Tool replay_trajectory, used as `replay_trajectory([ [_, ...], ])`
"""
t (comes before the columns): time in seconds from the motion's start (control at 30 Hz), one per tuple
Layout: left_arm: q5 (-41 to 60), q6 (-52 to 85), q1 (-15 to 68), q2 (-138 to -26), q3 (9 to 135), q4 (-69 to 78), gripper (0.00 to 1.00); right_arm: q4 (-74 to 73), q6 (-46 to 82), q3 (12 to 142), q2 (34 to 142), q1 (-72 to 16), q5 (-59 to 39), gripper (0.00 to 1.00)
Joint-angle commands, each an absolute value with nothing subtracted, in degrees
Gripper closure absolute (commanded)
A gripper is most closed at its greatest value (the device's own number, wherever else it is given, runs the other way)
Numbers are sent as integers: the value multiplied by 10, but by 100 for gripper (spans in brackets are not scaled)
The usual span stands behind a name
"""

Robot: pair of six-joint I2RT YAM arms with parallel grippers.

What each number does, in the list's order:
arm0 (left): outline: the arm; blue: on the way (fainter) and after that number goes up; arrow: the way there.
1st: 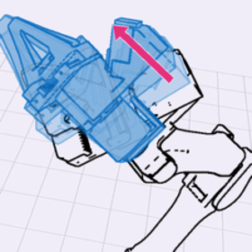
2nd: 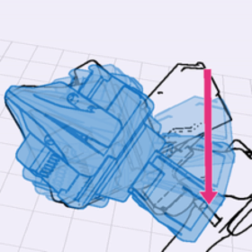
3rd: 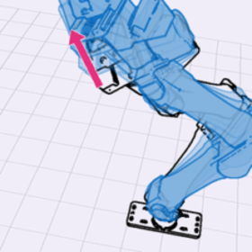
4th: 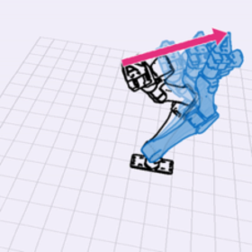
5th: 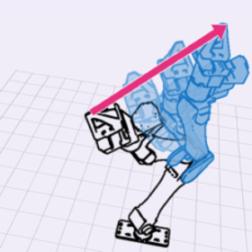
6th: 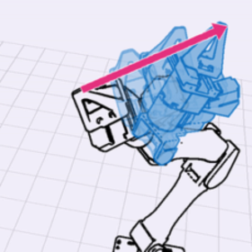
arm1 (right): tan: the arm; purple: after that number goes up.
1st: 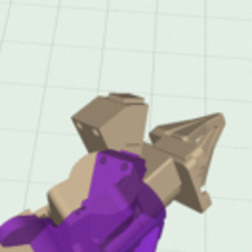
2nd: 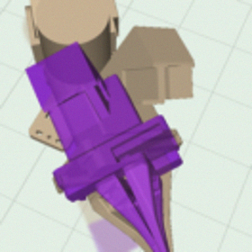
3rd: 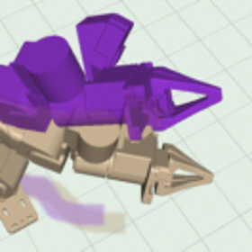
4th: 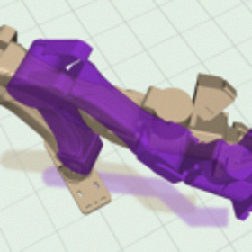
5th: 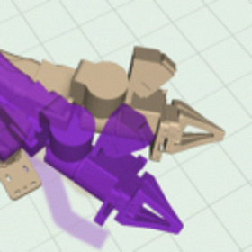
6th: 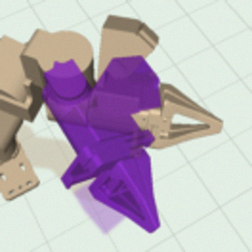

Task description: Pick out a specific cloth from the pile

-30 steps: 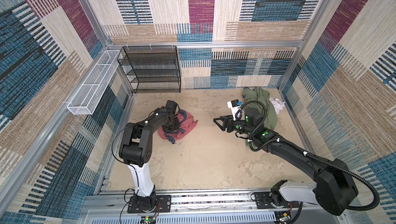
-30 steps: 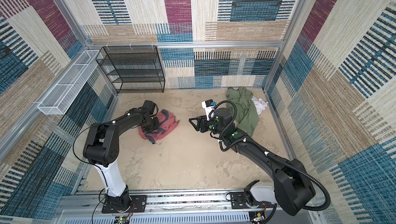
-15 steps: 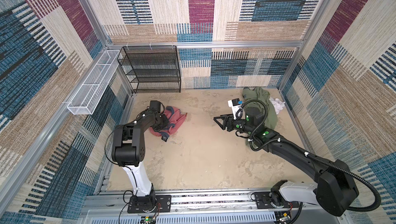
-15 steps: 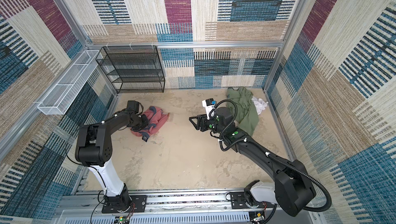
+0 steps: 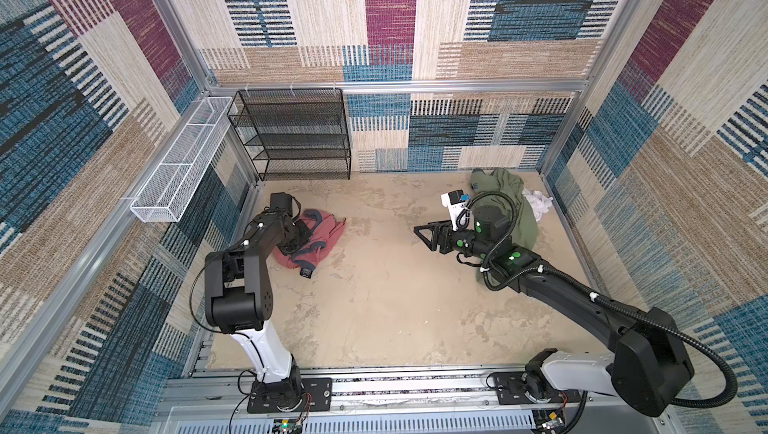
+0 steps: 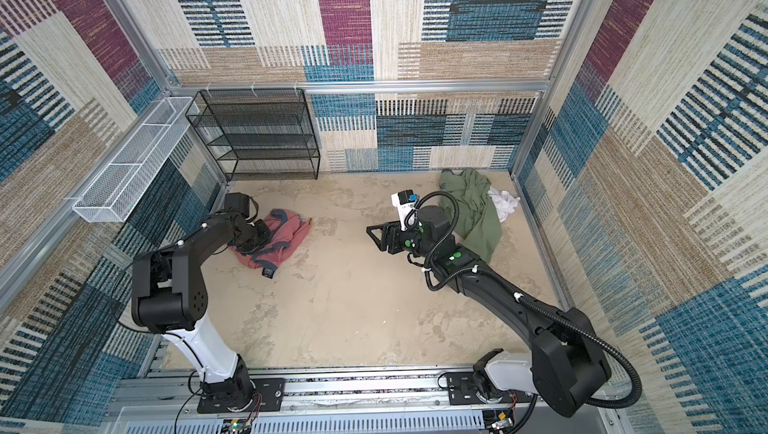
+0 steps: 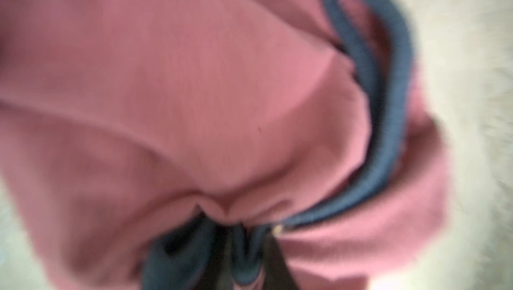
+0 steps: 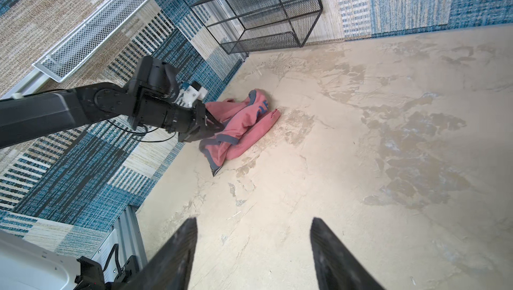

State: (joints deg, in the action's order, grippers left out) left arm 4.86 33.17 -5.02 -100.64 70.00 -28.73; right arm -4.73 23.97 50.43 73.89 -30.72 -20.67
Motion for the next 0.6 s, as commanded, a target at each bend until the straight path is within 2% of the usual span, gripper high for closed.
replay_trajectory([
  [0.0,43,316,-43,-942,687,-295,23,-27,206,523,728,-304,-176,17],
  [0.03,39,309,-39,-916,681,-294,7,-19,196,528,720,-302,-169,14],
  [0.07,35,303,-36,-889,675,-294,6,-14,186,529,710,-297,-159,8],
  [0.13,24,286,-28,-840,657,-285,6,-11,175,526,691,-282,-137,0],
  [0.37,-28,212,-11,-679,517,-143,6,-31,143,463,648,-192,-67,0],
  [0.57,-84,129,-11,-643,445,-60,4,-119,108,351,629,-119,52,0],
])
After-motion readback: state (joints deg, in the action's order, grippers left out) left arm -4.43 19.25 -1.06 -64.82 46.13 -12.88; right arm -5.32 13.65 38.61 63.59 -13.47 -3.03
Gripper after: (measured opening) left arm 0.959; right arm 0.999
